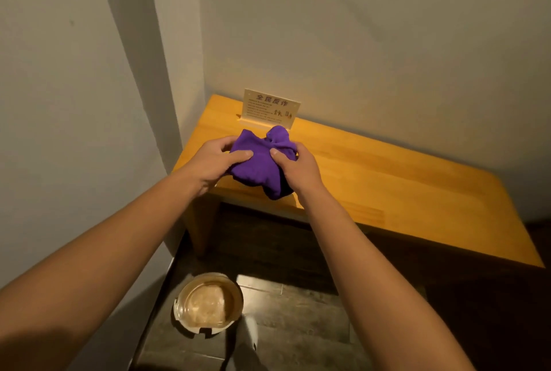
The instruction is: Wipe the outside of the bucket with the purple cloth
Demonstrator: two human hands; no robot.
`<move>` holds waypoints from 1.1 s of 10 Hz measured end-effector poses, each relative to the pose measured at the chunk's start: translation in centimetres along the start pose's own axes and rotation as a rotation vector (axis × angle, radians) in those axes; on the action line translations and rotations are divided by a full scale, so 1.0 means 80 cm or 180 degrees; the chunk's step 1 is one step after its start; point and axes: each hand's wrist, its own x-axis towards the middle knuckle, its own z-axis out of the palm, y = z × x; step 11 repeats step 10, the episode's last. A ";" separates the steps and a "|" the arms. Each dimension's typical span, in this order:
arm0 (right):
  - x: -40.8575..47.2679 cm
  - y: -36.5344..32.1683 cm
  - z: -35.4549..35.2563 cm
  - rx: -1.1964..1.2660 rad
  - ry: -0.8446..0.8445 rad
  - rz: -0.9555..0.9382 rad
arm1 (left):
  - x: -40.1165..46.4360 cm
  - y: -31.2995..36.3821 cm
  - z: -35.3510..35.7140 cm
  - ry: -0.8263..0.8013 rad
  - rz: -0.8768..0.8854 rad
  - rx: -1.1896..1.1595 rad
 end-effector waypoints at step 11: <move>0.054 -0.034 -0.032 -0.2188 0.0479 -0.0667 | 0.031 0.056 0.000 0.0826 0.1309 0.3884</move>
